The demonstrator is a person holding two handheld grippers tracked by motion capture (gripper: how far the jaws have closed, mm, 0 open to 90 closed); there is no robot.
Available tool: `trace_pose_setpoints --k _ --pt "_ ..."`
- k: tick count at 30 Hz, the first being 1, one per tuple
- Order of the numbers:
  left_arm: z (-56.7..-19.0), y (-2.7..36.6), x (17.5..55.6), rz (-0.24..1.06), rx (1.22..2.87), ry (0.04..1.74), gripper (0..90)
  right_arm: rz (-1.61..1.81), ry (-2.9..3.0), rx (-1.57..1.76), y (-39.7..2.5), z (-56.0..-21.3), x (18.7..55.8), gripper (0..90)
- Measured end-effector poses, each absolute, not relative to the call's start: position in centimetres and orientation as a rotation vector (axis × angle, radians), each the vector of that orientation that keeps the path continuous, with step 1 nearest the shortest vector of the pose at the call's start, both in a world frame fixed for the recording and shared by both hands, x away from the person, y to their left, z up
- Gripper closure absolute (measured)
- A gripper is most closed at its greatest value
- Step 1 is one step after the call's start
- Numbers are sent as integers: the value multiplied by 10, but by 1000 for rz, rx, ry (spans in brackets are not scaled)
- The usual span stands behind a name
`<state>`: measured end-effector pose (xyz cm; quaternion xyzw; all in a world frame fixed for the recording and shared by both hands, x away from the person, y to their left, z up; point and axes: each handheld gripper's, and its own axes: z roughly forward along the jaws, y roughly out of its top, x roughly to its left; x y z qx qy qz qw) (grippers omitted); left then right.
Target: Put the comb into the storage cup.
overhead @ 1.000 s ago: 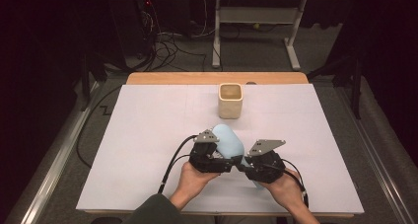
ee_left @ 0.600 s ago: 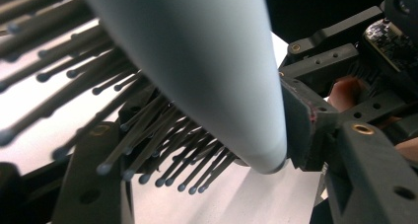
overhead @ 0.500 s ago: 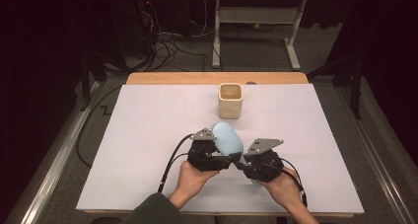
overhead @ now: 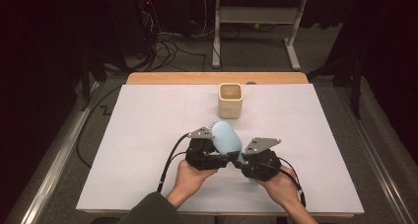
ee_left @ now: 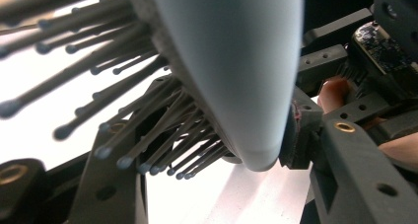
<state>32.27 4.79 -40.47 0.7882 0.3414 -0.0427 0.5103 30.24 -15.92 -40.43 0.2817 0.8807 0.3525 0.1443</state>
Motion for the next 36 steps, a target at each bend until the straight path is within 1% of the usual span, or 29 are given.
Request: trace_pose_setpoints --k 17,18,20,24,26,31,36 --pt "-393 51 321 -100 1935 791 525 1121 2553 826 -161 -402 303 686" --pt "-393 52 321 -103 1935 790 526 1120 2556 821 -161 -402 303 676" --pt "-392 53 322 -109 1933 793 528 1120 2556 829 -160 -403 304 624" --pt "-390 56 323 -108 1926 797 530 1136 2566 842 -161 -403 305 569" --pt "-389 57 323 -100 1926 801 532 1137 2558 845 -162 -403 304 520" --pt "-384 62 321 -71 1919 806 532 1181 2498 852 -167 -400 302 436" --pt "-384 66 323 -54 1922 814 533 1195 2493 852 -168 -404 303 397"
